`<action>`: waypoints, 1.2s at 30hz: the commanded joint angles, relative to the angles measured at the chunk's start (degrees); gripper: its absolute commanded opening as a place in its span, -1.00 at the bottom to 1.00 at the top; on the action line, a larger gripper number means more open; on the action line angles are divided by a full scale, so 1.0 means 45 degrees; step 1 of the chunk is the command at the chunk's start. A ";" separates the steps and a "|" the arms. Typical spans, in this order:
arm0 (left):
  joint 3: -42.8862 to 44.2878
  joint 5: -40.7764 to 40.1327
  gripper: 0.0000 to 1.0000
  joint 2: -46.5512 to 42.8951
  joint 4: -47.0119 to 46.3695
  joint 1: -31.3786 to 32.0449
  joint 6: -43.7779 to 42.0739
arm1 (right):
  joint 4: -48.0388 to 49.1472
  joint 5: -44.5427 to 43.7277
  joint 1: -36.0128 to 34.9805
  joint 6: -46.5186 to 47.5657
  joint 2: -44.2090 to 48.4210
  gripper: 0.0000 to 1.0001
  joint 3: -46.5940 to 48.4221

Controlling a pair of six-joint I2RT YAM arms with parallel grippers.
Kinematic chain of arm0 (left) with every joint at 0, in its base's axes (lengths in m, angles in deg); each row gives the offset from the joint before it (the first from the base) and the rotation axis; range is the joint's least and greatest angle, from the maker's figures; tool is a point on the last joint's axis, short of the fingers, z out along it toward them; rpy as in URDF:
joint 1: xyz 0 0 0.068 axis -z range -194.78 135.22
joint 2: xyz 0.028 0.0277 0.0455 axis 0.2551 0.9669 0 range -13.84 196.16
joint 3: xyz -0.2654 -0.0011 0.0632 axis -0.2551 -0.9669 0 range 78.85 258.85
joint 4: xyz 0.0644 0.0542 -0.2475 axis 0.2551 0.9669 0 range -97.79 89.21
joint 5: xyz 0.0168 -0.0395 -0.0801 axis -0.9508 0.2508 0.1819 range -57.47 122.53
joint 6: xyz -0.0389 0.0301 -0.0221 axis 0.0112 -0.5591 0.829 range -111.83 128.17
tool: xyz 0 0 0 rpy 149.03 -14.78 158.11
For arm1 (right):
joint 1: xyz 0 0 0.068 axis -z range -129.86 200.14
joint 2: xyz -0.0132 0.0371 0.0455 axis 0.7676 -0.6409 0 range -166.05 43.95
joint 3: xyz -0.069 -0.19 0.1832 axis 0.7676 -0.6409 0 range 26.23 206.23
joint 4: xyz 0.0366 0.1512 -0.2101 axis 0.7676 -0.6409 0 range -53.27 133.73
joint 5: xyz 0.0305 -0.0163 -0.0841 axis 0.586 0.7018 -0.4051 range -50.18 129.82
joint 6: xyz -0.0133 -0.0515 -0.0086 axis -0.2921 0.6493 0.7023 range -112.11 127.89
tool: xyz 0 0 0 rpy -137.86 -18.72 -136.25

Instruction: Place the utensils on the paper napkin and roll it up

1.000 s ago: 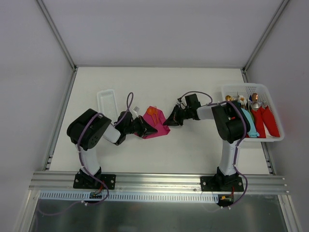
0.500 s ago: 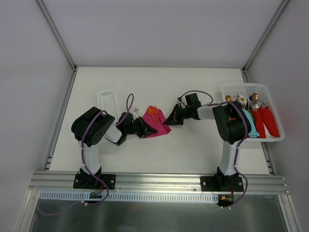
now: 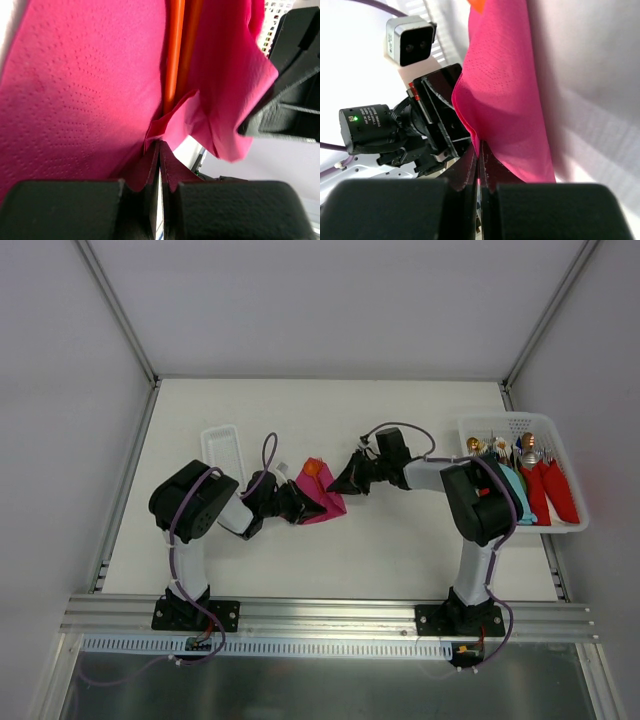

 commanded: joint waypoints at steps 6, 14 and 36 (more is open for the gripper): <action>0.0111 -0.0368 -1.00 0.0197 0.0783 -0.0110 -0.0642 | 0.1596 0.0052 -0.0920 -0.1800 -0.0697 -1.00 0.0495; 0.0111 -0.0232 -1.00 0.0158 0.0822 -0.0149 -0.0720 | 0.1521 -0.0378 -0.1038 -0.1861 -0.1596 -1.00 0.0749; -0.0359 -0.1401 -0.66 -0.5680 0.4099 -0.0558 -0.1970 | -0.0061 -0.0456 -0.0764 -0.0259 -0.2593 -0.24 0.1296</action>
